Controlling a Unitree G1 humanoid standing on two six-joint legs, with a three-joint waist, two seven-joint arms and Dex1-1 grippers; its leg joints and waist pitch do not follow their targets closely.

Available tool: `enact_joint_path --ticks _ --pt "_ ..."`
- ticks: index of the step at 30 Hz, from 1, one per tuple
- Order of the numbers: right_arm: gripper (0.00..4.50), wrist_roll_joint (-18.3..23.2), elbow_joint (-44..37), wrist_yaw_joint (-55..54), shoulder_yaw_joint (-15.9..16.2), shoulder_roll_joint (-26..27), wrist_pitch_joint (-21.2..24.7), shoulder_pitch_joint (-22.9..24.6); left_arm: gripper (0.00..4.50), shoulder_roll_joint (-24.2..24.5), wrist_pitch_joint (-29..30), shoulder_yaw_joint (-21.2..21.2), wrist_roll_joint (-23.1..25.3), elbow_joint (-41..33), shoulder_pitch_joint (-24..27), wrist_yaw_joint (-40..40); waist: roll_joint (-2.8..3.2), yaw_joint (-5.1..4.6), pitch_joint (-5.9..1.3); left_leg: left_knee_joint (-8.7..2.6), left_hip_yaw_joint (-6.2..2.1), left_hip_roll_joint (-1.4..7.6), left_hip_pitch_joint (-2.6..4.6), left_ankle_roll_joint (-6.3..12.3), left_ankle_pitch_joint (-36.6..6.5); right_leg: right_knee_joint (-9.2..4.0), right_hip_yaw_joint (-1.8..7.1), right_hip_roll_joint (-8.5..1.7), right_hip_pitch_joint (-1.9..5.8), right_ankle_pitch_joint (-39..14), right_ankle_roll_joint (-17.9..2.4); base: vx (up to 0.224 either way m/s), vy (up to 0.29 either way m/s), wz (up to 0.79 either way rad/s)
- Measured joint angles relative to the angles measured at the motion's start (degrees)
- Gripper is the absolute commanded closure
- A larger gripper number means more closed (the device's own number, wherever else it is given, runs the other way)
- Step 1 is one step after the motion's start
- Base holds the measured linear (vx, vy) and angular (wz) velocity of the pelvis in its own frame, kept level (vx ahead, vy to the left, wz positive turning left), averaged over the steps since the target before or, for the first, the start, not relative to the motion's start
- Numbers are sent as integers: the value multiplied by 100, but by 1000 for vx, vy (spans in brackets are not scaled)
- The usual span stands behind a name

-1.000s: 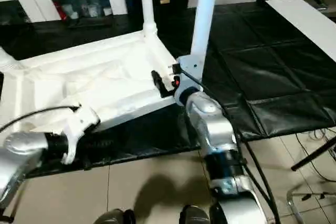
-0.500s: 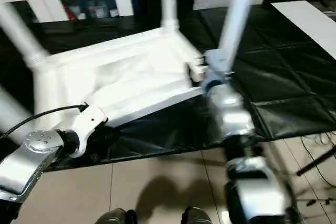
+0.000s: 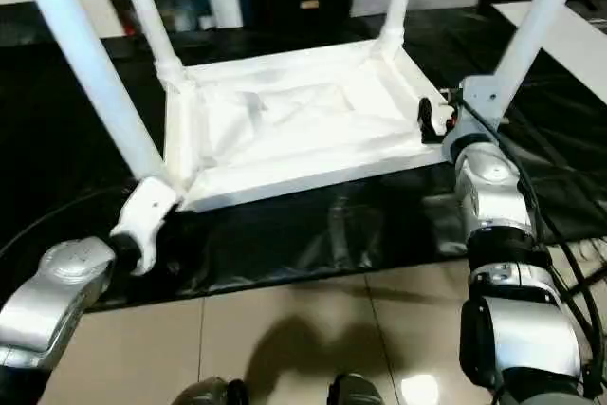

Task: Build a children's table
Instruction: Rotate table base

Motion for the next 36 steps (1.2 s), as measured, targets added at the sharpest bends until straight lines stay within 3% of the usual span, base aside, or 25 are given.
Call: enact_joint_path --ticks 4,7,10,12,15,19,22,25,32,36 --pt "0 521 -879 1008 59 228 213 600 310 -266 -318 394 -311 -173 418 126 0 -110 0 -2 -2 12 -1 0 0 4 -10 9 -10 -12 20 0 0 0" --pt "0 788 -1426 1517 262 253 413 979 272 -364 -640 603 -526 -343 675 130 1 -150 1 0 -7 12 -1 -1 1 2 -11 10 -10 -14 23 0 0 0" --pt "0 994 -2323 1620 405 308 598 1530 267 -534 -1172 842 -713 -435 1054 114 0 -172 0 0 -9 10 8 -1 1 -12 -10 10 -1 -19 30 0 0 0" --pt "0 1181 -3026 1745 530 382 823 2098 235 -568 -1709 947 -750 -413 1348 74 -1 -174 0 -18 -17 10 6 -1 1 -51 -11 19 8 -20 33 0 0 0" --pt "0 1327 -3571 1899 695 444 1154 2613 218 -580 -2231 1089 -755 -287 1441 82 0 -171 1 -32 -17 5 -8 -1 1 -88 -9 19 2 -20 33 0 0 0" --pt "0 1445 -4224 1924 712 434 1449 2891 189 -621 -2367 1450 -936 -269 1316 86 -7 -165 4 -30 -17 -9 -6 -1 1 -100 1 13 5 -26 43 0 0 0" --pt "0 1437 -4728 1852 897 334 1883 3159 159 -374 -2491 1613 -1128 -110 1137 -69 -13 -166 8 -32 -21 -10 -4 -1 0 -112 -1 14 6 -28 46 0 0 0" --pt "0 1388 -4780 1687 1047 296 2489 3213 146 -202 -2443 1692 -1445 9 736 -367 -15 -168 14 -32 -26 -14 -5 -1 0 -128 -3 13 4 -33 53 0 0 0" --pt "0 959 -4565 1227 1143 400 2846 3008 95 -93 -2216 1652 -1642 595 13 -792 -11 -175 18 -37 -37 -21 -1 0 0 -207 -21 9 11 -34 55 0 0 0" --pt "0 720 -3970 800 1257 636 2901 2490 62 -109 -2117 1500 -1732 1270 -676 -930 -5 -172 41 -38 -37 -32 1 0 0 -228 -21 -1 20 -34 54 0 0 0"
